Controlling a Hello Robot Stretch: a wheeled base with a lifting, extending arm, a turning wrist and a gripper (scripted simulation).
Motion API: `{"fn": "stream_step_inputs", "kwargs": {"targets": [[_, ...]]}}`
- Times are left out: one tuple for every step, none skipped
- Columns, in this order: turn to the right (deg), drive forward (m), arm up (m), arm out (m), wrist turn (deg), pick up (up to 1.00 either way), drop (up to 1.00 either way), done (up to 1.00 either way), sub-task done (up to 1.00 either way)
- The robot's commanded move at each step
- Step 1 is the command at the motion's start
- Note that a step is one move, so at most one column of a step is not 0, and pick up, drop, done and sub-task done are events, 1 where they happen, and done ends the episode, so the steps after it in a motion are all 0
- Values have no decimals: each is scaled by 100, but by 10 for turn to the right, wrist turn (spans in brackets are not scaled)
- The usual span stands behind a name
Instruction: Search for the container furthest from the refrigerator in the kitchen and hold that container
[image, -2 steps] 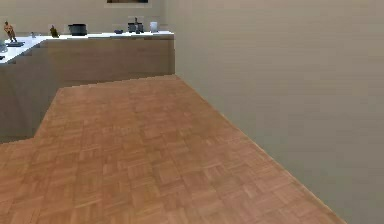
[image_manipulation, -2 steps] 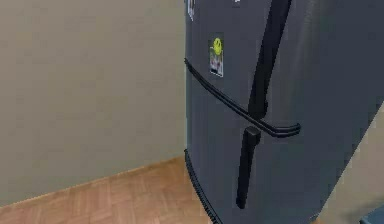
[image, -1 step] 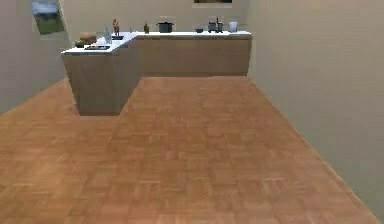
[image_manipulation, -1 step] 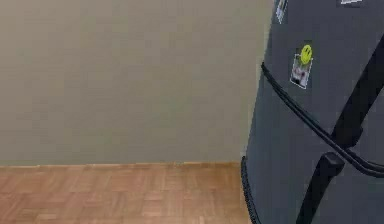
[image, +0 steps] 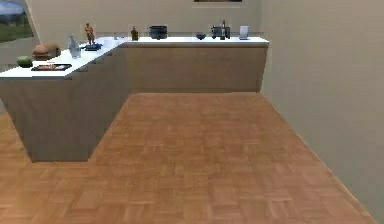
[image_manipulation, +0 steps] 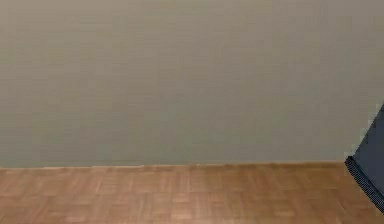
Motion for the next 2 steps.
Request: {"fn": "stream_step_inputs", "kwargs": {"targets": [[0, 100, 0, 0, 0, 0, 0, 0, 0], [-30, 0, 0, 0, 0, 0, 0, 0, 0]]}}
